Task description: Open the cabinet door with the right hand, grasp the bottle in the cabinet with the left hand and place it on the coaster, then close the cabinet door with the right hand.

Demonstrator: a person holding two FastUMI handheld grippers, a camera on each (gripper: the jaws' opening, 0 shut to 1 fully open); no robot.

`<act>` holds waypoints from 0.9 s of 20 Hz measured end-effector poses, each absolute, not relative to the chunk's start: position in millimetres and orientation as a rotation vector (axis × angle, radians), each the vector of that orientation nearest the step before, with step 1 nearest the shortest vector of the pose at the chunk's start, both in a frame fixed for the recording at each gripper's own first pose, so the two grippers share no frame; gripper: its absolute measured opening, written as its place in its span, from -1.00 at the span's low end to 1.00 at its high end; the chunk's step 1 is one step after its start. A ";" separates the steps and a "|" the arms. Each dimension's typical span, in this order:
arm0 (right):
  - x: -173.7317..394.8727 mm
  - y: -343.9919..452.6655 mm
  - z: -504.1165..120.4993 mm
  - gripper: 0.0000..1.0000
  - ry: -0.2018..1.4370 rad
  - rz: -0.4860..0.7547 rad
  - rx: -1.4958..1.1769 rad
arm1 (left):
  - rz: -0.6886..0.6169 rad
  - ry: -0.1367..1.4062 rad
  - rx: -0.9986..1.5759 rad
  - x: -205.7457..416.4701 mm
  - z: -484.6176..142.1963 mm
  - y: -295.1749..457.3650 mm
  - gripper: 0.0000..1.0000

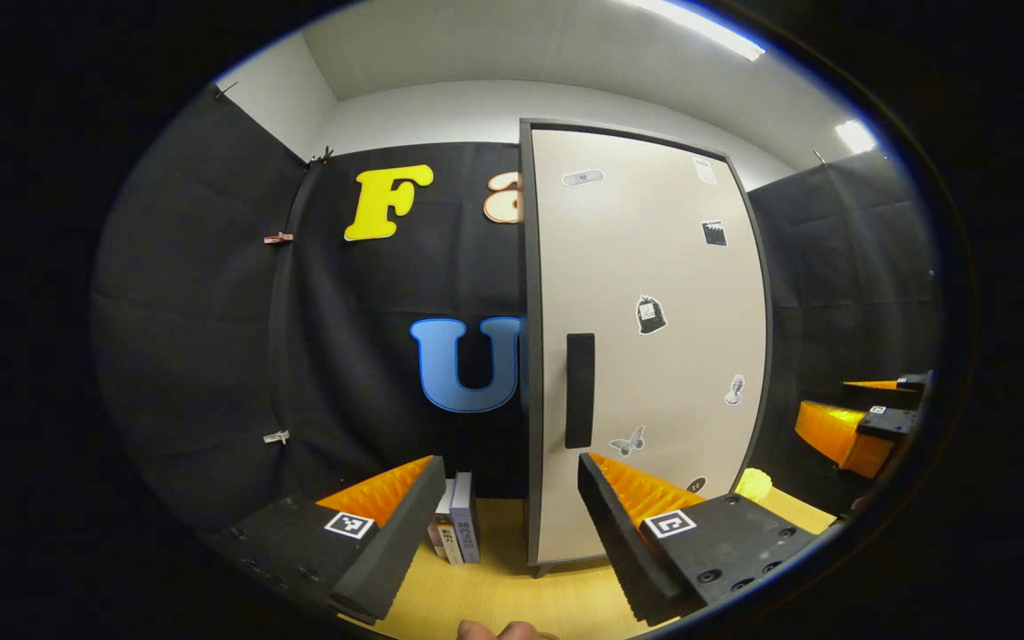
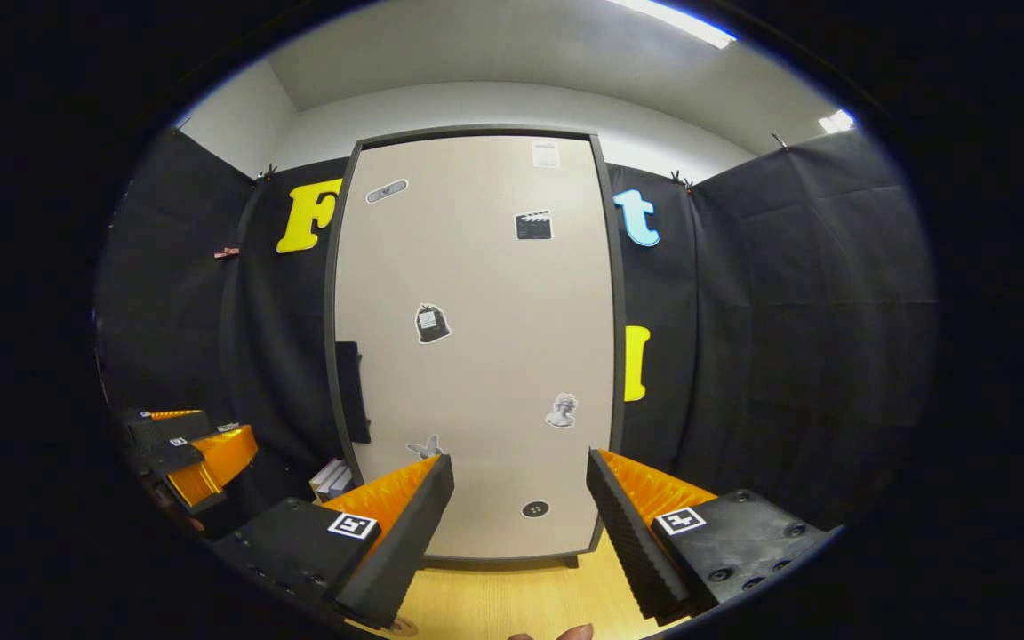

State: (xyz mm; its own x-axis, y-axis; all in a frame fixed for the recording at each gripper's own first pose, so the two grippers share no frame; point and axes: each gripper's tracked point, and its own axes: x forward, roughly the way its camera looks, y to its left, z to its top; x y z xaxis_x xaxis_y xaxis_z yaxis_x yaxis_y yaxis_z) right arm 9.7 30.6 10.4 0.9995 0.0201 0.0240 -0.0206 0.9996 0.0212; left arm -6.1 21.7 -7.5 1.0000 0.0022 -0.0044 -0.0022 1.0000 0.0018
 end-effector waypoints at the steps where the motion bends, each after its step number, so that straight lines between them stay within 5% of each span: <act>1: 17.4 39.6 12.0 0.95 -0.026 0.031 0.025 | 0.012 0.007 -0.001 -6.2 -9.4 26.7 0.89; 11: 88.6 157.5 9.6 0.95 -0.025 0.190 0.045 | 0.079 0.016 0.011 -7.4 -20.9 84.1 0.89; 18: 144.9 201.1 4.6 0.94 -0.043 0.151 0.075 | 0.098 0.017 0.003 -2.5 -27.3 106.5 0.89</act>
